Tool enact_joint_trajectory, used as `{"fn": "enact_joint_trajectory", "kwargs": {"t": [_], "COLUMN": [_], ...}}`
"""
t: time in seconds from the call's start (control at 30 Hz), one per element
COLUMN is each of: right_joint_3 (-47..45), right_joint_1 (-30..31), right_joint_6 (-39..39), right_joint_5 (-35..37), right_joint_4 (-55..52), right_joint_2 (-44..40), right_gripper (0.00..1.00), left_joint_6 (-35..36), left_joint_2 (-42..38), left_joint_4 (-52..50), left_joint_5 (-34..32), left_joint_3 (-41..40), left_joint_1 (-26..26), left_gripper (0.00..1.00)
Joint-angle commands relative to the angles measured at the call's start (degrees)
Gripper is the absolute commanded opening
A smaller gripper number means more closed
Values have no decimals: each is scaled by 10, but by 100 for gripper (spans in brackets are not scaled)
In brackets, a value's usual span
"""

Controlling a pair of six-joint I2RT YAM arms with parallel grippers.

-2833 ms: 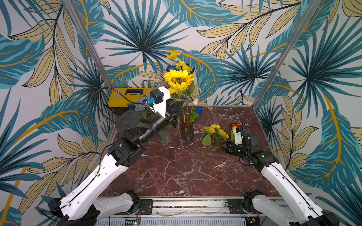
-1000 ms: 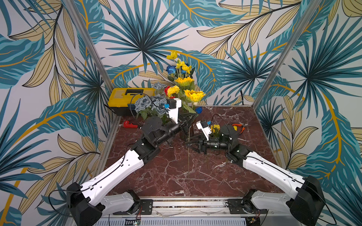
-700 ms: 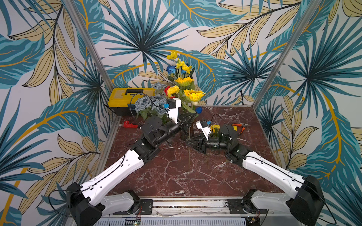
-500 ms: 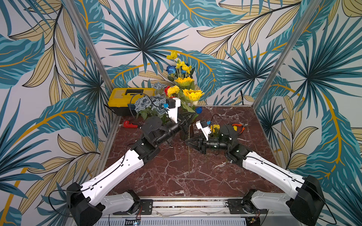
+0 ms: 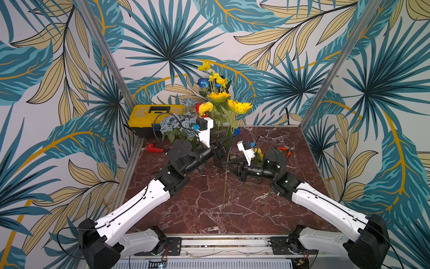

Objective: Pick out yellow flowers from the vase
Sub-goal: Place the flower at the center of the board.

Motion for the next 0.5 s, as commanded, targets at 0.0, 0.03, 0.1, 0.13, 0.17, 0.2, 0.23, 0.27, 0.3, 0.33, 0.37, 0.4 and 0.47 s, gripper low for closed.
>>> {"fn": "enact_joint_trajectory", "kwargs": {"t": [0.0, 0.03, 0.1, 0.13, 0.17, 0.2, 0.23, 0.27, 0.3, 0.33, 0.37, 0.4, 0.47], "right_joint_3": [7, 18, 43, 52, 64, 74, 81, 87, 92, 96, 100, 103, 98], "right_joint_1": [-4, -5, -10, -13, -18, -22, -26, -34, -44, -55, -72, -93, -136], "right_joint_6": [-15, -23, -43, -51, -59, -67, -72, -75, -74, -74, -71, -65, -55], "right_joint_5": [93, 119, 175, 196, 214, 229, 241, 253, 263, 263, 259, 250, 223], "right_joint_4": [-62, -96, -175, -209, -243, -283, -309, -335, -359, -381, -405, -426, -455], "right_joint_2": [-32, -38, -49, -53, -57, -60, -64, -67, -68, -69, -68, -66, -63], "right_gripper": [0, 0, 0, 0, 0, 0, 0, 0, 0, 0, 0, 0, 0], "left_joint_6": [19, 27, 59, 68, 74, 77, 77, 74, 72, 70, 70, 69, 70], "left_joint_2": [-25, -31, -49, -62, -78, -93, -103, -113, -119, -125, -130, -133, -131], "left_joint_4": [14, 14, 10, 6, 3, -8, -26, -53, -81, -102, -127, -152, -201], "left_joint_5": [-10, -15, -38, -55, -80, -102, -120, -125, -144, -149, -158, -163, -167], "left_joint_3": [-12, -15, -24, -32, -41, -47, -47, -44, -40, -38, -35, -30, -16], "left_joint_1": [0, 0, 2, 4, 7, 15, 23, 38, 54, 66, 78, 89, 109], "left_gripper": [64, 64, 67, 69, 73, 75, 76, 76, 77, 77, 77, 77, 78]}}
